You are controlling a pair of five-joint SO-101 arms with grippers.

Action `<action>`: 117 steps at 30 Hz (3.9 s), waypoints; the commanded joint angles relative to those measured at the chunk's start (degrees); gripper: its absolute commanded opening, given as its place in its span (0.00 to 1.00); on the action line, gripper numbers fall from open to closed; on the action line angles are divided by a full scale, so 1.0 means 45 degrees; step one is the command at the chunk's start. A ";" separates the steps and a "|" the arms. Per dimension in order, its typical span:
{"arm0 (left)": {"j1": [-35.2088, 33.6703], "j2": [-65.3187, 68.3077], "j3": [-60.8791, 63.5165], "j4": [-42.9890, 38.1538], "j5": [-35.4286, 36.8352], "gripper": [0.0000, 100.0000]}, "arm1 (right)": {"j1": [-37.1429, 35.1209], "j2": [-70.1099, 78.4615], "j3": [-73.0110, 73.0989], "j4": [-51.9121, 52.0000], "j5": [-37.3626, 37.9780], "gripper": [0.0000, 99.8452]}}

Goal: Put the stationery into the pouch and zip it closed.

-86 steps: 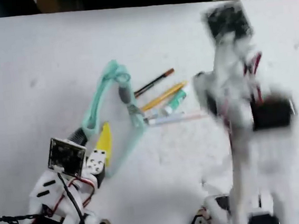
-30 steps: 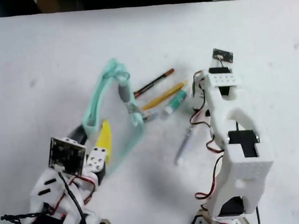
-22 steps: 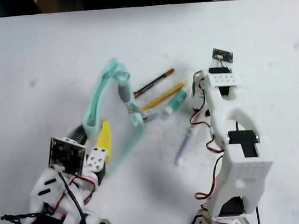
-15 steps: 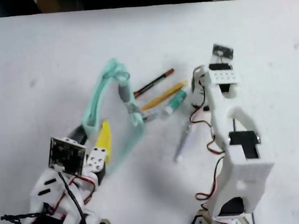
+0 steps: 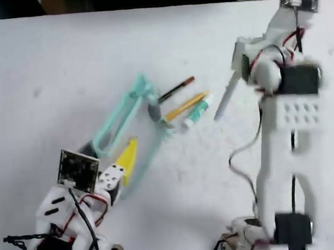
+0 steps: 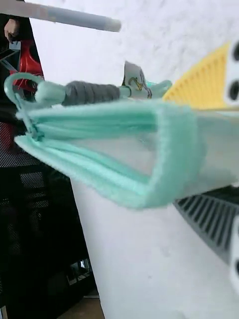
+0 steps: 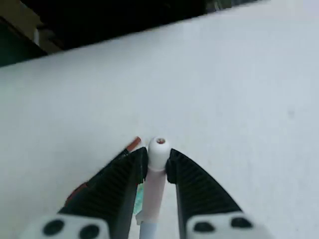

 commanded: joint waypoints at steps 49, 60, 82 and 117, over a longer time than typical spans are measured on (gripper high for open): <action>0.0654 -0.0107 0.0293 -0.0215 0.0899 0.21 | -0.9680 -0.1924 -0.4259 0.1397 0.2364 0.24; 0.0654 -0.0107 0.0293 -0.0215 0.0899 0.21 | -0.9602 -0.1944 -0.4278 0.1397 0.2364 0.24; -0.0713 -0.0107 0.0176 -0.0723 0.0957 0.02 | -0.2901 0.5148 -0.4357 0.0186 -0.0684 0.23; -0.1162 -0.0107 0.0254 -0.0762 0.1016 0.03 | -0.3858 1.3138 -0.4298 -0.4562 -0.0860 0.23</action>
